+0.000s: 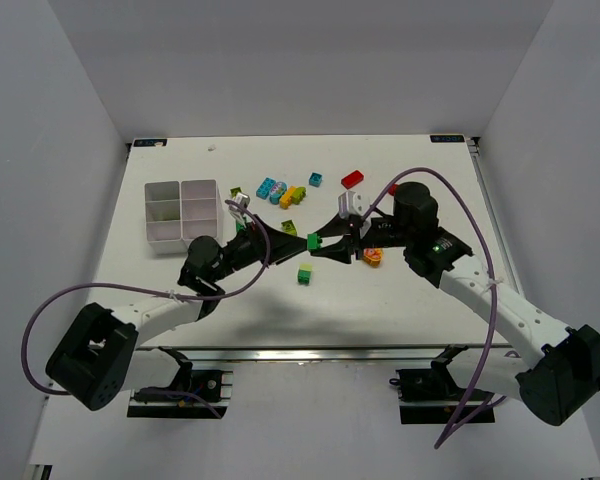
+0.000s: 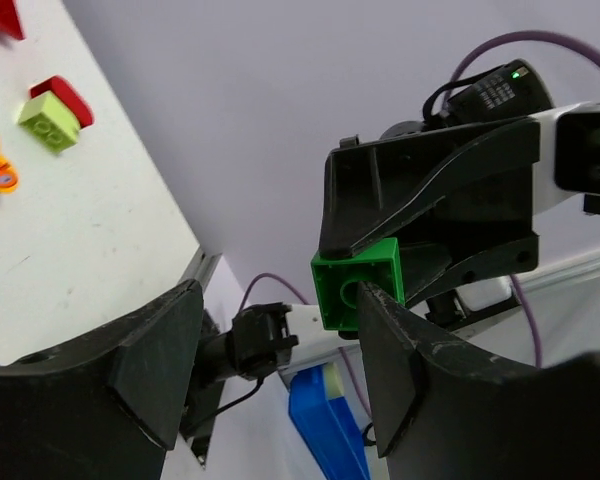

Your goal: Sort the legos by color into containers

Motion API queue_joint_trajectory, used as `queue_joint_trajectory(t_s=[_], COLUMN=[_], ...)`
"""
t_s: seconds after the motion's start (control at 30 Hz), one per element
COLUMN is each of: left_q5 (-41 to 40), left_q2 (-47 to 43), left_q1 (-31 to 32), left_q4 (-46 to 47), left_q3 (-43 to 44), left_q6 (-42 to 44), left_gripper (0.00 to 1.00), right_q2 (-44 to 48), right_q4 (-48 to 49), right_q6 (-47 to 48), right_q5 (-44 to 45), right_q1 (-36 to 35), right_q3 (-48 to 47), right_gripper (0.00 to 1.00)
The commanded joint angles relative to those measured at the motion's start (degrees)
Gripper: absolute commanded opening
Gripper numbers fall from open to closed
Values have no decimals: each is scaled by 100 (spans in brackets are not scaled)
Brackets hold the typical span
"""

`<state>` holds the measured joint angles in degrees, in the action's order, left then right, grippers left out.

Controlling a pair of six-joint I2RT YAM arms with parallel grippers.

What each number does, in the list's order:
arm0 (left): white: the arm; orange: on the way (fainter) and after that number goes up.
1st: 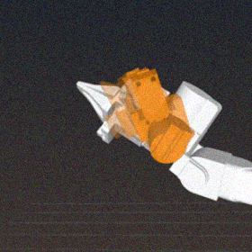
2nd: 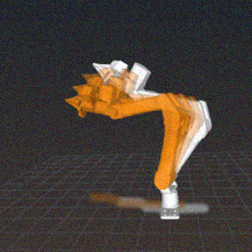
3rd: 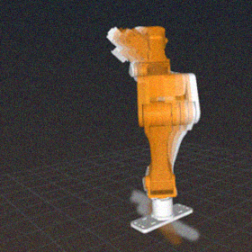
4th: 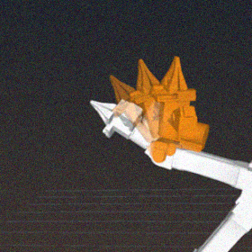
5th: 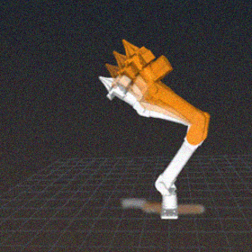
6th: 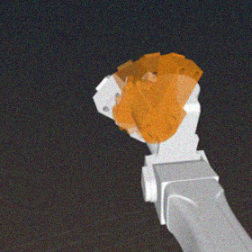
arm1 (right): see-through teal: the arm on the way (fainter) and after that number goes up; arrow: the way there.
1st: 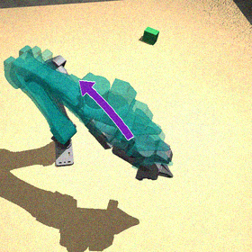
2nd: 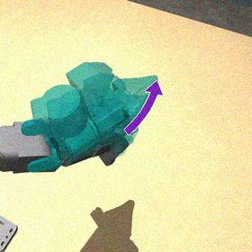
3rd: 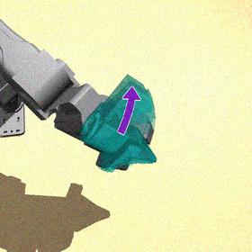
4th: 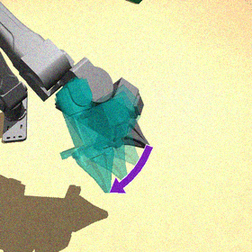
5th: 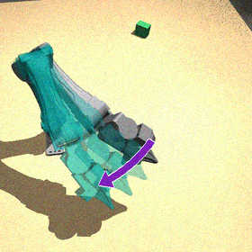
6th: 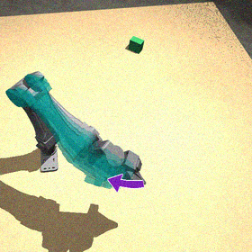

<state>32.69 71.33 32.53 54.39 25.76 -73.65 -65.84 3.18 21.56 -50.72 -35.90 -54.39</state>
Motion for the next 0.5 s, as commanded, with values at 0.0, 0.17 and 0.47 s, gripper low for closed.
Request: queue_joint_trajectory(t_s=[0.0, 0.17, 0.47], left_q5=[133, 36, -332], left_q2=[65, 83, -31], left_q1=[42, 42, 42], left_q4=[1264, 1618, 1723], left_q3=[114, -44, -247], left_q6=[-474, -651, -668], left_gripper=[72, 72, 72], right_q2=[28, 89, 423], right_q4=[534, 649, 1158], right_q6=[-240, -293, -627], right_q5=[88, 211, 782], right_q1=[-75, -93, -93], right_q3=[69, 104, 201], right_gripper=[0, 0, 0])
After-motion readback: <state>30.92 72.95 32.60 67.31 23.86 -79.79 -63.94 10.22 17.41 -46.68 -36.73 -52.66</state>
